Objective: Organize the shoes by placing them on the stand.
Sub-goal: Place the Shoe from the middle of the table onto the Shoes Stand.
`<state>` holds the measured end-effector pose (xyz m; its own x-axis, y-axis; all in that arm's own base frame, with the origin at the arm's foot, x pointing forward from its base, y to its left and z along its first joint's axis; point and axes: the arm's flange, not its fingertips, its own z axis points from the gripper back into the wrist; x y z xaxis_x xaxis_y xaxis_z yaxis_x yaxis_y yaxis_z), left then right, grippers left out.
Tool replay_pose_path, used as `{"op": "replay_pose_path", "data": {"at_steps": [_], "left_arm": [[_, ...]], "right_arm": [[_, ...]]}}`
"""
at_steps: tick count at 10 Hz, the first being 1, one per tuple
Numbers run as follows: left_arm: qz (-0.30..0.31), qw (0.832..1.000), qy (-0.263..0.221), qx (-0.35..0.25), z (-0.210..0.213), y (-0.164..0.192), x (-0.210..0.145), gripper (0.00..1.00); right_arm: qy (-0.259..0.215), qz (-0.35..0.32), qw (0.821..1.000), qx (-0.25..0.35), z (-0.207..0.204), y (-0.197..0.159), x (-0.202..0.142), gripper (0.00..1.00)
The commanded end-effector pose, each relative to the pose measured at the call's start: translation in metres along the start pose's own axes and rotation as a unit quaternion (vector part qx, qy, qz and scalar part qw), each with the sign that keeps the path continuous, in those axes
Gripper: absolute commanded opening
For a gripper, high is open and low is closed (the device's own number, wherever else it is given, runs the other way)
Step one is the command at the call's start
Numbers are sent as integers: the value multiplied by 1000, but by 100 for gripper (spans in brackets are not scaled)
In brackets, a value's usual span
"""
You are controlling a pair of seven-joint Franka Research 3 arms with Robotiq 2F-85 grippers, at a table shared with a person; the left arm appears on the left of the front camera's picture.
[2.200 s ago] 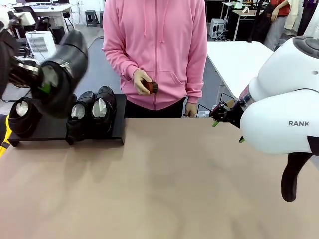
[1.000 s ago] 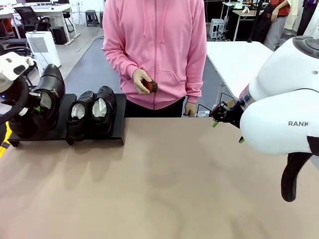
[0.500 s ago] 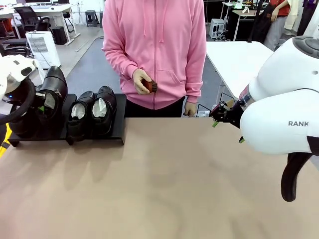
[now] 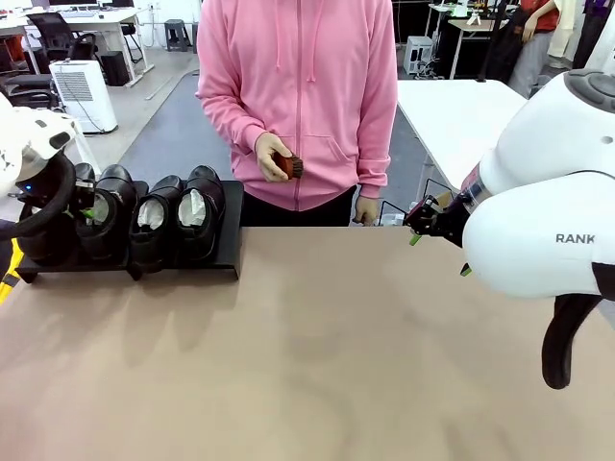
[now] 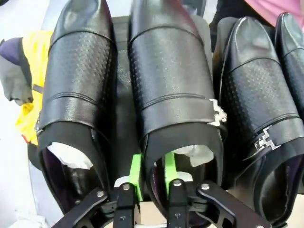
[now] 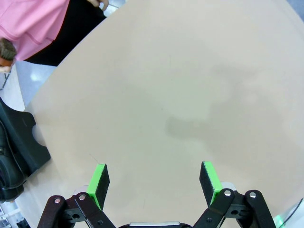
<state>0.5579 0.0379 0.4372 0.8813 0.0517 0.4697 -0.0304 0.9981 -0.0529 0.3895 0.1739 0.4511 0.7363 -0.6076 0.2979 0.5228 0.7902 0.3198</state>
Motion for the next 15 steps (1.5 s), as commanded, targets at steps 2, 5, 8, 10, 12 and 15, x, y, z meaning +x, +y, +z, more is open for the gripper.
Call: {"op": "replay_pose_path", "data": {"at_steps": [2,5,8,10,12,15], "left_arm": [[8,1000,0,14,2,2,7,90],[7,1000,-28,8,29,-6,-4,90],[2,1000,-16,0,16,-1,6,90],[2,1000,-16,0,16,-1,6,90],[2,1000,-16,0,16,-1,6,90],[2,1000,-16,0,16,-1,6,90]], "right_arm": [[5,7,1000,9,0,0,3,100],[5,7,1000,9,0,0,3,100],[5,7,1000,9,0,0,3,100],[5,7,1000,9,0,0,3,100],[5,7,1000,9,0,0,3,100],[5,7,1000,9,0,0,3,100]]}}
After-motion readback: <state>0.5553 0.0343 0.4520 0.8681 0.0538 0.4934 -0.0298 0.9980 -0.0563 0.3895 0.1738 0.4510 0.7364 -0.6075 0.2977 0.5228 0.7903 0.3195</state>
